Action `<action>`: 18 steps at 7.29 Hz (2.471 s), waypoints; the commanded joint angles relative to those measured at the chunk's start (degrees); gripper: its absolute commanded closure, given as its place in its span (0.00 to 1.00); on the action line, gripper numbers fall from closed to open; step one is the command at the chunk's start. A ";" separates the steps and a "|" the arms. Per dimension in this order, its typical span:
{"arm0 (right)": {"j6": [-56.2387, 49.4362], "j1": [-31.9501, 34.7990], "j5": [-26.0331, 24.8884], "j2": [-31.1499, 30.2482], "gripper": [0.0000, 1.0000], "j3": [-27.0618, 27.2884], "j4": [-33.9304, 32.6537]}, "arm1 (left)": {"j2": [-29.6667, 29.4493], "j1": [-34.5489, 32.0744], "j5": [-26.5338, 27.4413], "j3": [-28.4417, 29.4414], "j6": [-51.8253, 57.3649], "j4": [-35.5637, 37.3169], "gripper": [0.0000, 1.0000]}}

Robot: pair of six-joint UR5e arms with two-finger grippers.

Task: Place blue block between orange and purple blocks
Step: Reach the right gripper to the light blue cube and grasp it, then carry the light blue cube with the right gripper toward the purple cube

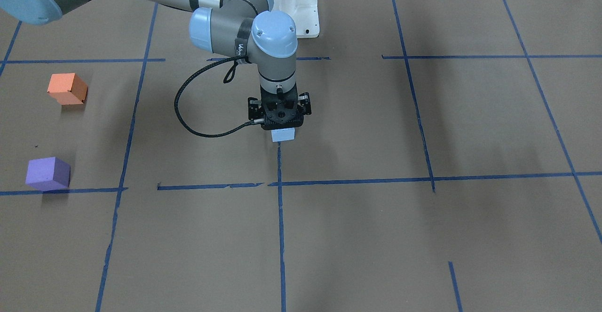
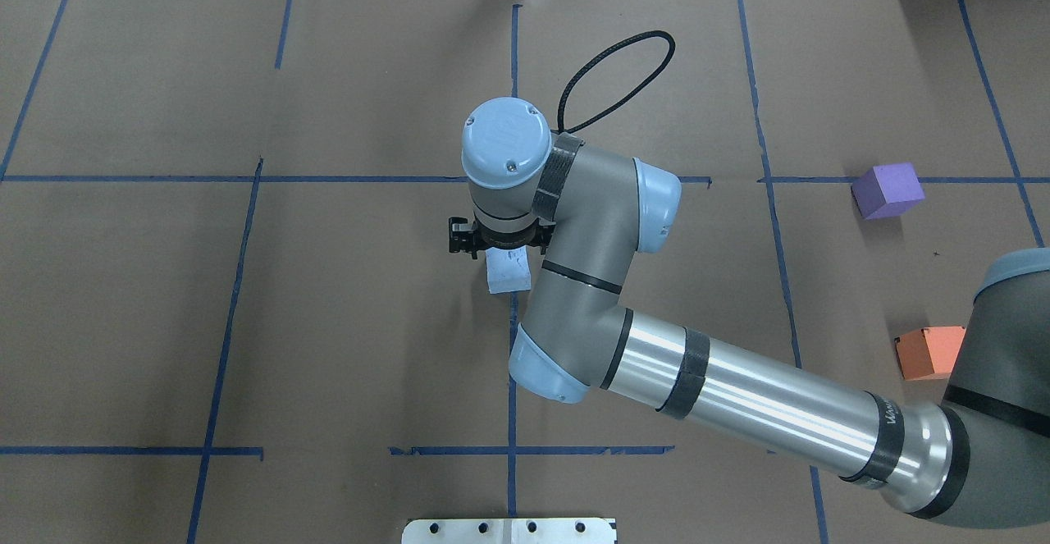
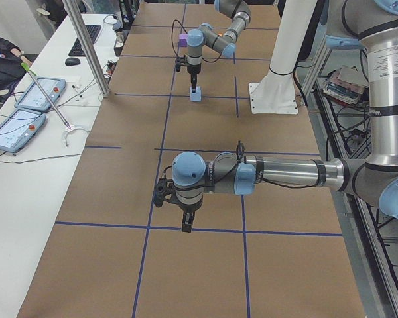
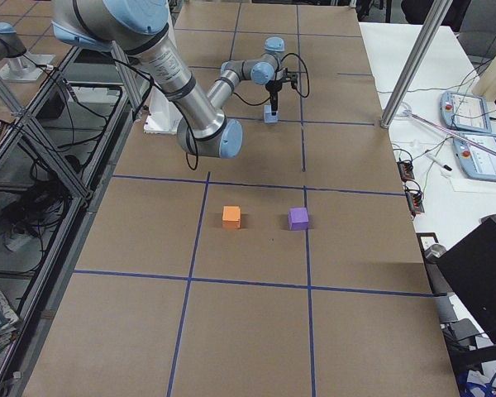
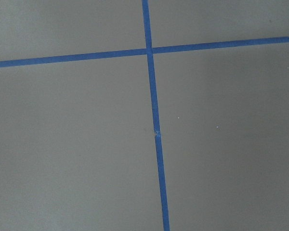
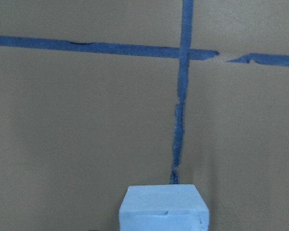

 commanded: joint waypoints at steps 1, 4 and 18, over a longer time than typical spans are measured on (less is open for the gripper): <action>0.98 -0.94 -1.04 0.28 0.00 -3.57 4.16 | 0.01 0.00 0.02 0.00 0.00 0.00 0.00; 0.98 -1.65 -2.54 0.45 0.51 -4.63 4.26 | 0.10 -0.09 -0.07 0.00 0.00 0.00 0.00; -19.94 24.63 14.42 -54.92 0.65 19.05 26.63 | -0.16 0.00 0.02 -0.53 -0.27 -0.79 0.00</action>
